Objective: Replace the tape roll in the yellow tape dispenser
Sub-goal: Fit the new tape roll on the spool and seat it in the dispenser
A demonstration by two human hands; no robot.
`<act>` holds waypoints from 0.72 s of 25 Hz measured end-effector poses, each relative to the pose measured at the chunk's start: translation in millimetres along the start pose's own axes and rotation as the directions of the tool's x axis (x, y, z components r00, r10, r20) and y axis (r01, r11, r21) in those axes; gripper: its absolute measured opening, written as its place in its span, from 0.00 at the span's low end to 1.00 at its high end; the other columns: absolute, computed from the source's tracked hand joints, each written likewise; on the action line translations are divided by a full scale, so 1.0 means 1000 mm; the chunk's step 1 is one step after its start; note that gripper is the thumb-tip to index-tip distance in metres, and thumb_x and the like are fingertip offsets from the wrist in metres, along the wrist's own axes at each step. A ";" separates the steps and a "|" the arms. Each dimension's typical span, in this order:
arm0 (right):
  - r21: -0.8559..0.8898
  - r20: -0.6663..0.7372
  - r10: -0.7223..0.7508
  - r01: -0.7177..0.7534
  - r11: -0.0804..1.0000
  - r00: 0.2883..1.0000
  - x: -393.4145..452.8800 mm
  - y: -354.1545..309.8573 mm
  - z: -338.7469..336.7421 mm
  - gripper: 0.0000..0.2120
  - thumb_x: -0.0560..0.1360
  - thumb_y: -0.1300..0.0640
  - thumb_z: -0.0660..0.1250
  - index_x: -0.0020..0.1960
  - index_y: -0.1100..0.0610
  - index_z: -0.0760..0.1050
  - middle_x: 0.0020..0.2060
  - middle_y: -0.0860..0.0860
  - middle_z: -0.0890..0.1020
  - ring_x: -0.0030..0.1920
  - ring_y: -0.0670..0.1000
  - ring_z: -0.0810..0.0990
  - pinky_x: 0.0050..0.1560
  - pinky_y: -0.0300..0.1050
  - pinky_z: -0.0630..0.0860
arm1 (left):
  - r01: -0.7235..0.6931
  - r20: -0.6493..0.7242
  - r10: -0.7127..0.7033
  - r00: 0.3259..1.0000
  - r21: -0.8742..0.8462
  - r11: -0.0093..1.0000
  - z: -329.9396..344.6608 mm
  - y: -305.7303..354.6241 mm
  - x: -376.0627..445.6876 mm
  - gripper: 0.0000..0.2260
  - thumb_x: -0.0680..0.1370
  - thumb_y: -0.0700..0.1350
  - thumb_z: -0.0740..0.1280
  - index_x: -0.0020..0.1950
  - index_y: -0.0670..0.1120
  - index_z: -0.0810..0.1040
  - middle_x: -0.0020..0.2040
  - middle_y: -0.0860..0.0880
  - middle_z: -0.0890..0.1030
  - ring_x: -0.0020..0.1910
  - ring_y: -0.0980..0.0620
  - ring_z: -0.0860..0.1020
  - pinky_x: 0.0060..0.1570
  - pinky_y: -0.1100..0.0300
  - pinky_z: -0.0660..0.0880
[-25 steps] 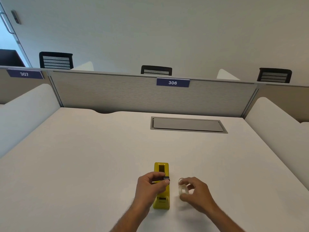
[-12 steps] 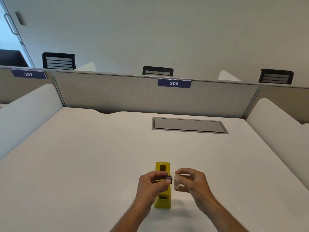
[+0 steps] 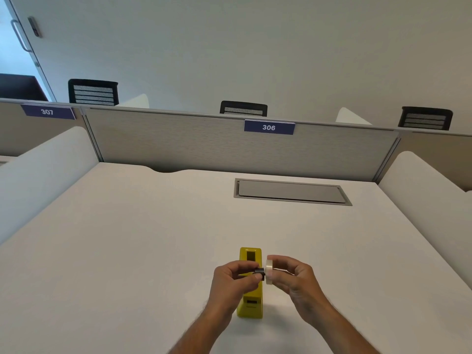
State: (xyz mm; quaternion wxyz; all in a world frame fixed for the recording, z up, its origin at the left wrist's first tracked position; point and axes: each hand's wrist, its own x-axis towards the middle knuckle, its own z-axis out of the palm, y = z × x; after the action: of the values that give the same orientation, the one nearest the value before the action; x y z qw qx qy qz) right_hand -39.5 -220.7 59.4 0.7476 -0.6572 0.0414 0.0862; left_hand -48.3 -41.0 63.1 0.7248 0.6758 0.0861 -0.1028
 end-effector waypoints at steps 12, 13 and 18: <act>0.012 0.056 0.050 -0.051 0.999 0.997 0.000 0.002 0.000 0.21 0.60 0.62 0.80 0.53 0.59 0.85 0.49 0.60 0.88 0.52 0.61 0.86 0.54 0.58 0.83 | -0.029 -0.007 0.029 1.000 0.059 0.998 0.000 -0.002 -0.001 0.11 0.71 0.39 0.77 0.50 0.51 0.88 0.49 0.48 0.88 0.51 0.47 0.86 0.59 0.43 0.81; 0.011 0.055 0.050 -0.050 0.999 0.997 0.000 0.003 0.000 0.21 0.61 0.62 0.80 0.53 0.58 0.85 0.49 0.60 0.88 0.52 0.61 0.86 0.54 0.58 0.83 | -0.035 -0.008 0.036 0.999 0.071 0.997 0.000 -0.001 -0.001 0.11 0.71 0.40 0.77 0.51 0.50 0.88 0.50 0.48 0.88 0.51 0.47 0.86 0.59 0.43 0.81; -0.007 0.076 0.050 -0.049 0.999 0.996 -0.002 0.004 0.001 0.22 0.61 0.61 0.81 0.54 0.58 0.84 0.49 0.61 0.88 0.53 0.60 0.86 0.53 0.54 0.83 | -0.037 -0.003 0.037 0.999 0.106 0.994 -0.003 -0.001 -0.001 0.11 0.71 0.40 0.77 0.52 0.50 0.88 0.51 0.48 0.88 0.51 0.48 0.86 0.58 0.45 0.81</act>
State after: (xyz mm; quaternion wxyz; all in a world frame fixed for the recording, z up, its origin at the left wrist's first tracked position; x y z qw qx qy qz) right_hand -42.0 -219.7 55.5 0.7446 -0.6541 0.0290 0.1299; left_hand -49.1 -38.1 62.5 0.6896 0.7149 0.0699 -0.0920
